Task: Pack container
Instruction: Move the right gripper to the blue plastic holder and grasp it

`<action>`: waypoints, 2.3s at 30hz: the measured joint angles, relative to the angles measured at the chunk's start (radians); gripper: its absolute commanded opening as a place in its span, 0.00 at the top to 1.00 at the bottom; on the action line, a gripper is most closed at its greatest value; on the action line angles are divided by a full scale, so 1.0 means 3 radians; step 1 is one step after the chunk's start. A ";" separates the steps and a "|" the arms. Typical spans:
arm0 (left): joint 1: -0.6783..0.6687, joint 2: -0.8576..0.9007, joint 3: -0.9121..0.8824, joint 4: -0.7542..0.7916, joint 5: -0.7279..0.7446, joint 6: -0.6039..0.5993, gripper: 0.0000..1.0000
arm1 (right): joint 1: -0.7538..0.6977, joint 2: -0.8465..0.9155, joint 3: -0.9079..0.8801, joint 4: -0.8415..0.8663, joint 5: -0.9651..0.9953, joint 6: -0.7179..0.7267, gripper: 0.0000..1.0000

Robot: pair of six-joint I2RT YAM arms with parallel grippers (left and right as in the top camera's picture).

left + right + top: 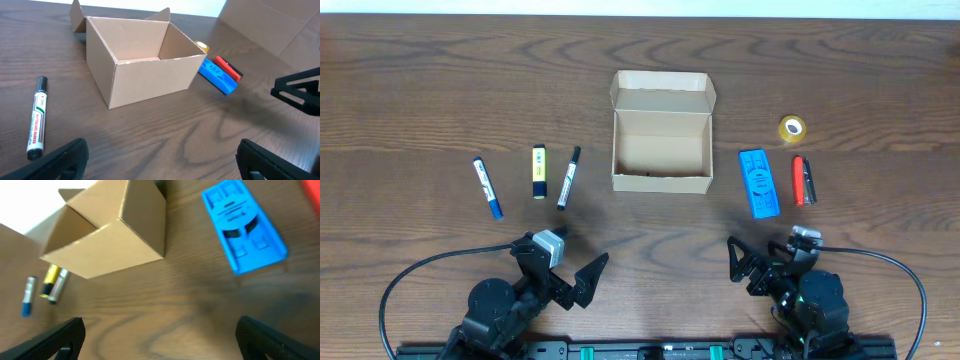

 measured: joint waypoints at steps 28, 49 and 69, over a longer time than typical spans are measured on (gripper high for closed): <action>0.0000 -0.0004 -0.0001 0.0004 -0.0010 0.0000 0.05 | -0.0006 0.3077 0.2550 -0.0530 -0.0045 -0.1284 0.01; 0.0000 -0.0004 -0.0001 0.0005 -0.0010 0.0000 0.05 | -0.0641 0.5052 0.2853 -0.0243 0.0242 -0.2087 0.01; 0.0000 -0.0004 -0.0001 0.0005 -0.0010 0.0000 0.05 | -0.0773 0.5867 0.2853 0.0267 0.0202 -0.2370 0.01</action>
